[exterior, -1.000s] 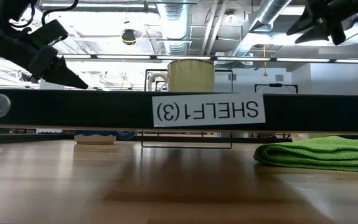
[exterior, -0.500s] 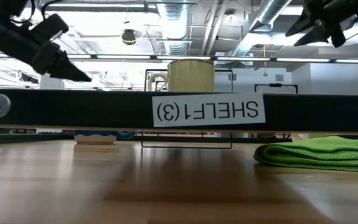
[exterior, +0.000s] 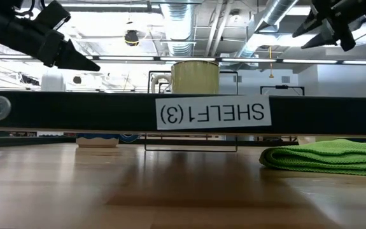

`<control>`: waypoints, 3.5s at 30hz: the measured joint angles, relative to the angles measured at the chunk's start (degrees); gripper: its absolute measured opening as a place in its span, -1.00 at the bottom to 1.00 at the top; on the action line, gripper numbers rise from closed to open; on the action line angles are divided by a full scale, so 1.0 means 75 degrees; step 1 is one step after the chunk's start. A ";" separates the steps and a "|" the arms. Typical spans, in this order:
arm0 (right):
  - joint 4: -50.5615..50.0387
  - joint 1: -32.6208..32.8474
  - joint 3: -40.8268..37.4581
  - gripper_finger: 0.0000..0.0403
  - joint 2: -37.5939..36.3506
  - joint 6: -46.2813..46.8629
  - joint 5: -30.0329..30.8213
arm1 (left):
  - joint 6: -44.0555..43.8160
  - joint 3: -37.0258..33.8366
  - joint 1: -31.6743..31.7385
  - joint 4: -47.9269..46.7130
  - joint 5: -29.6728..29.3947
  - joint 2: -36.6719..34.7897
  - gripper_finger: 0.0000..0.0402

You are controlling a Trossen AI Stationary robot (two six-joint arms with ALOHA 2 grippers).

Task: Stack small to large cups/mugs on shelf
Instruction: Put the green mug on the shelf

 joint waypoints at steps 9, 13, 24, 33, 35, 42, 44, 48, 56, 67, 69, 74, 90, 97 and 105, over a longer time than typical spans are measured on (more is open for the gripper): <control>-0.1856 0.0012 0.0000 0.22 0.0102 -0.0258 -0.0500 | -0.0003 0.0000 0.0000 -0.0003 0.0003 0.0000 -0.48; -0.2472 0.0012 0.0000 0.22 0.0305 0.0168 -0.0503 | -0.0006 0.0000 0.0000 -0.0006 0.0000 0.0000 -0.48; -0.2871 0.0014 0.0000 0.22 0.0953 0.0564 -0.0526 | -0.0012 0.0000 0.0000 -0.0023 -0.0003 0.0000 -0.48; -0.3431 0.0113 0.0000 0.22 0.1695 0.1113 -0.0535 | -0.0017 0.0000 0.0000 -0.0029 -0.0008 0.0000 -0.48; -0.3444 0.0166 0.0000 0.22 0.1910 0.1151 -0.0535 | -0.0018 0.0000 0.0001 -0.0029 -0.0009 -0.0001 -0.48; -0.3444 0.0242 0.0000 0.22 0.2636 0.1440 -0.0521 | -0.0020 0.0000 0.0000 -0.0029 -0.0012 0.0000 -0.48; -0.3460 0.0242 0.0000 0.22 0.2837 0.1551 -0.0510 | -0.0020 0.0000 0.0000 -0.0029 -0.0012 0.0000 -0.48; -0.3594 0.0239 0.0000 0.22 0.3228 0.1558 -0.0479 | -0.0020 0.0000 0.0000 -0.0029 -0.0012 0.0000 -0.48; -0.3654 0.0231 0.0000 0.22 0.3906 0.1563 -0.0290 | -0.0020 0.0000 0.0000 -0.0029 0.0012 0.0000 -0.48; -0.3651 0.0233 0.0000 0.22 0.4641 0.1530 -0.0293 | -0.0023 0.0000 0.0001 -0.0029 0.0040 0.0000 -0.48; -0.3652 0.0233 0.0000 0.22 0.4756 0.1482 -0.0292 | -0.0023 0.0000 0.0000 -0.0029 0.0041 0.0000 -0.48; -0.3636 0.0233 0.0000 0.22 0.4934 0.1482 -0.0275 | -0.0023 0.0000 0.0000 -0.0029 0.0041 0.0000 -0.48; -0.3487 0.0242 0.0000 0.21 0.4966 0.1474 -0.0275 | -0.0023 0.0000 0.0000 -0.0029 0.0044 -0.0002 -0.48; -0.3415 0.0242 0.0000 -0.03 0.4966 0.1476 -0.0281 | -0.0023 0.0000 0.0002 -0.0029 0.0044 -0.0001 -0.48; -0.3416 0.0242 0.0000 -0.45 0.4966 0.1470 -0.0284 | -0.0023 0.0000 0.0000 -0.0029 0.0044 -0.0003 -0.48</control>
